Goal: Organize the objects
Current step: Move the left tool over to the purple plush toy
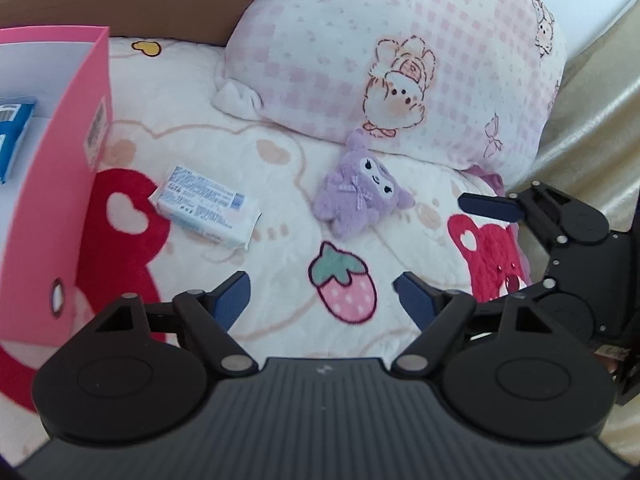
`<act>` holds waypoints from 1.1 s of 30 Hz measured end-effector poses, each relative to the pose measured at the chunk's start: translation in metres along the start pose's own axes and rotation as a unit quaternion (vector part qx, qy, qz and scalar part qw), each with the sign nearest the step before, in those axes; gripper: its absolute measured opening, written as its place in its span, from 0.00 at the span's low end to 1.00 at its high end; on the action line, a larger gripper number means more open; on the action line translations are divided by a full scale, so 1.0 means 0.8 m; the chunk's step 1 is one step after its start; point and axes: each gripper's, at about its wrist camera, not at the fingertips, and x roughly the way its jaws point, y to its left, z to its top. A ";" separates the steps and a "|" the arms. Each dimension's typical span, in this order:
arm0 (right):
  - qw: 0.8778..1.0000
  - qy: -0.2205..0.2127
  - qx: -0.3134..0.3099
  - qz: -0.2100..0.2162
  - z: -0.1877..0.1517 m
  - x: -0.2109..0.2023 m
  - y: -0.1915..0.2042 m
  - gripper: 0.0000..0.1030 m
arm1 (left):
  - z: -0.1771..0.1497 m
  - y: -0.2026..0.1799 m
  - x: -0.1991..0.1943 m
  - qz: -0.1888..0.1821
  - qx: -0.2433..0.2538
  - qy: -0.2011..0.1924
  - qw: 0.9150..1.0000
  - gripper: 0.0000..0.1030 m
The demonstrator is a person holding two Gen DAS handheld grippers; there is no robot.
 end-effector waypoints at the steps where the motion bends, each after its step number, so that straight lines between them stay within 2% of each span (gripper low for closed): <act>1: 1.000 0.002 -0.003 -0.004 0.001 0.005 -0.001 0.91 | 0.001 0.000 0.005 0.000 -0.002 -0.002 1.000 0.76; 11: 1.000 0.023 0.006 -0.013 -0.006 0.046 -0.021 0.91 | 0.014 -0.002 0.054 -0.017 -0.018 -0.009 1.000 0.76; 17: 0.998 0.042 0.055 -0.010 -0.015 0.079 -0.035 0.90 | 0.019 -0.008 0.082 -0.018 -0.022 -0.003 1.000 0.76; 24: 0.998 0.053 0.034 -0.011 0.003 0.106 -0.050 0.90 | 0.031 -0.001 0.112 -0.029 -0.064 -0.003 0.998 0.75; 27: 0.998 0.043 0.043 0.009 0.009 0.106 -0.049 0.90 | 0.036 0.001 0.121 -0.026 -0.064 -0.001 0.998 0.75; 33: 0.998 0.057 0.028 0.012 0.010 0.120 -0.049 0.90 | 0.040 0.003 0.133 -0.031 -0.072 0.005 0.997 0.75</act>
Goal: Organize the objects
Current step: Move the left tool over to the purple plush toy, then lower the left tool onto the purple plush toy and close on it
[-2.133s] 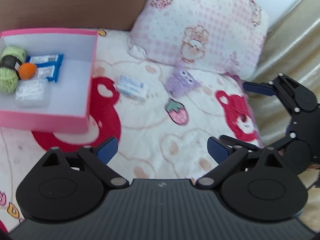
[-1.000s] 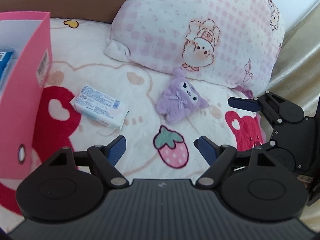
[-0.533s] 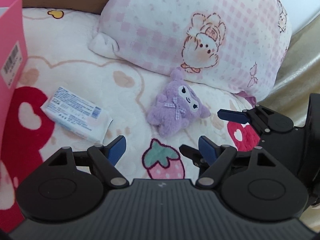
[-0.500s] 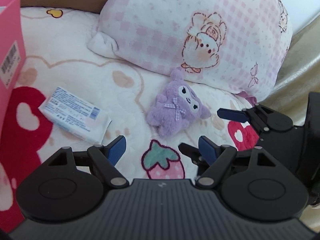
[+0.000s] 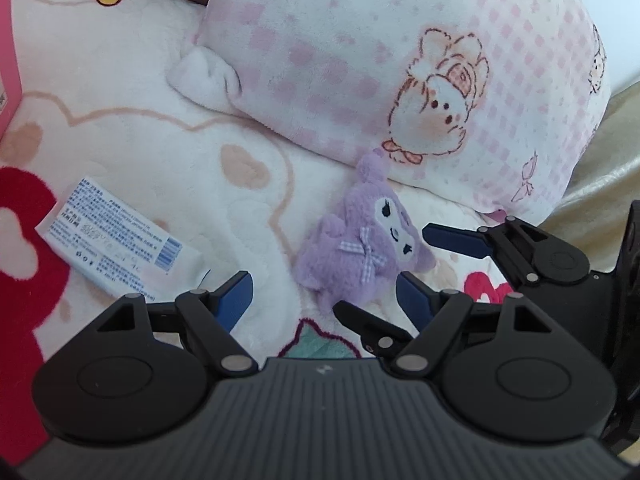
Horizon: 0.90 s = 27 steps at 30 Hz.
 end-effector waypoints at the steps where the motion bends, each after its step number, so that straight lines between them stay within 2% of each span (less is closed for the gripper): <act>1: 1.000 0.003 -0.003 0.004 0.000 0.003 -0.001 0.91 | 0.001 0.000 0.003 0.000 0.000 0.001 1.000 0.75; 2: 1.000 0.005 -0.007 0.005 0.000 0.005 -0.002 0.91 | 0.002 0.000 0.005 0.000 -0.002 0.001 1.000 0.75; 4: 1.000 0.006 -0.021 0.006 0.001 0.009 -0.001 0.92 | 0.003 0.004 0.009 -0.002 -0.013 -0.002 1.000 0.66; 12: 1.000 0.009 -0.023 0.019 0.002 0.023 -0.009 0.98 | 0.003 0.017 0.018 -0.003 -0.031 -0.002 1.000 0.56; 15: 0.999 0.003 -0.025 0.026 0.001 0.020 -0.004 0.91 | 0.002 0.019 0.018 -0.012 -0.040 -0.005 0.999 0.55; 19: 1.000 0.003 -0.016 0.027 0.001 0.016 0.000 0.90 | 0.000 0.016 0.021 -0.027 -0.041 0.002 0.999 0.55; 27: 0.998 0.006 0.041 0.039 -0.010 0.008 0.003 0.89 | -0.017 0.011 0.022 -0.028 -0.042 -0.007 0.999 0.53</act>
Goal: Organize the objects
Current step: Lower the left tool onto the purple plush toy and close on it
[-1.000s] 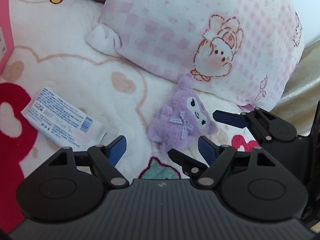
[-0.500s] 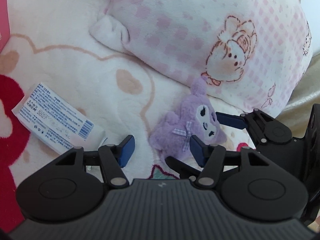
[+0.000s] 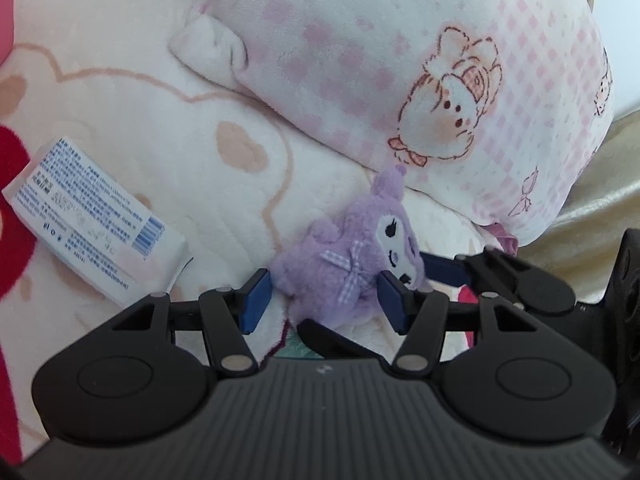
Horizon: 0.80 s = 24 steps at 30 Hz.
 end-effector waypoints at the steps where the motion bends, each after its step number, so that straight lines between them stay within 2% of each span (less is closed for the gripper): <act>1: 1.000 0.001 0.011 0.004 -0.002 -0.001 -0.001 0.89 | -0.002 0.000 -0.001 0.000 0.001 -0.002 1.000 0.52; 5: 0.999 0.003 0.035 0.012 -0.009 -0.004 0.001 0.88 | -0.008 0.002 -0.004 0.004 0.002 0.004 1.000 0.35; 9: 0.999 0.006 0.034 0.007 -0.016 -0.008 0.010 0.87 | -0.013 0.002 -0.008 0.006 0.012 0.003 1.000 0.35; 14: 0.998 0.000 0.062 0.009 -0.019 -0.018 0.006 0.78 | -0.013 -0.001 -0.014 0.004 0.020 0.009 1.000 0.34; 15: 0.997 0.000 0.074 0.012 -0.020 -0.019 0.004 0.74 | -0.013 -0.003 -0.016 0.006 0.024 0.012 1.000 0.34; 18: 0.995 0.025 0.091 0.009 -0.020 -0.017 0.001 0.64 | -0.016 -0.006 -0.021 0.005 0.027 0.016 0.999 0.34; 24: 0.994 0.045 0.101 0.019 -0.026 -0.033 0.010 0.61 | -0.030 -0.012 -0.040 0.007 0.056 0.044 0.997 0.34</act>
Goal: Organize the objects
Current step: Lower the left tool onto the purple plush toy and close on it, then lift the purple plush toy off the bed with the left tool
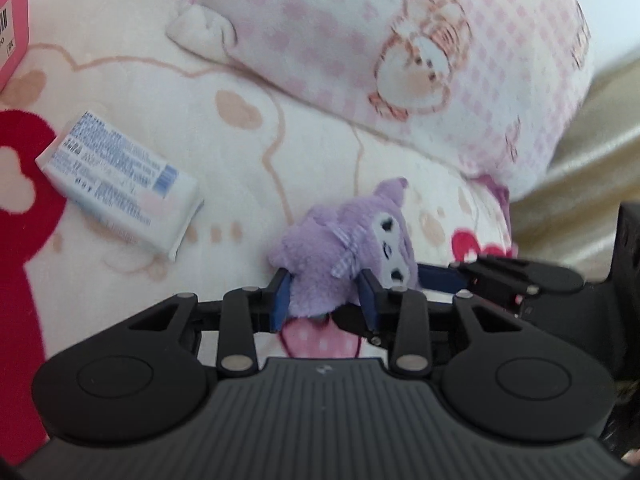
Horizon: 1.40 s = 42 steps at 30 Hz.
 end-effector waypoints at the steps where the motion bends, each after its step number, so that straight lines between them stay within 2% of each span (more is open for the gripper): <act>1: 1.000 0.001 -0.002 0.004 -0.003 -0.004 0.005 0.60 | -0.004 -0.001 -0.004 0.003 0.006 0.002 1.000 0.34; 11: 0.999 0.013 0.023 0.035 -0.039 -0.017 0.023 0.60 | -0.034 -0.001 -0.027 0.022 0.015 0.047 0.999 0.34; 13: 0.998 0.019 0.027 0.048 -0.045 -0.018 0.025 0.64 | -0.039 0.000 -0.030 0.030 0.019 0.052 0.998 0.35; 15: 0.997 0.020 0.036 0.062 -0.047 -0.019 0.024 0.71 | -0.043 0.000 -0.034 0.046 0.045 0.034 0.997 0.36; 17: 0.997 0.021 0.038 0.070 -0.047 -0.023 0.026 0.73 | -0.045 -0.002 -0.038 0.060 0.076 0.022 0.995 0.37; 20: 0.998 0.011 0.010 0.059 -0.046 -0.030 0.034 0.72 | -0.041 0.003 -0.039 0.049 0.075 0.021 0.996 0.37; 23: 0.998 0.013 -0.003 0.054 -0.045 -0.025 0.034 0.66 | -0.038 0.011 -0.034 0.040 0.057 0.025 0.997 0.37; 25: 0.999 0.017 -0.001 0.042 -0.045 -0.018 0.030 0.52 | -0.038 0.015 -0.031 0.035 0.048 0.024 0.998 0.38; 31: 0.999 0.014 0.011 0.046 -0.050 -0.004 0.016 0.50 | -0.043 0.018 -0.021 0.025 0.032 0.017 0.999 0.33; 38: 1.000 -0.004 0.010 0.012 -0.059 -0.010 0.031 0.49 | -0.058 0.013 -0.029 0.014 0.043 -0.011 0.999 0.32; 42: 0.998 -0.018 0.057 0.014 -0.070 -0.021 0.034 0.51 | -0.062 0.013 -0.040 0.004 0.041 -0.012 0.999 0.32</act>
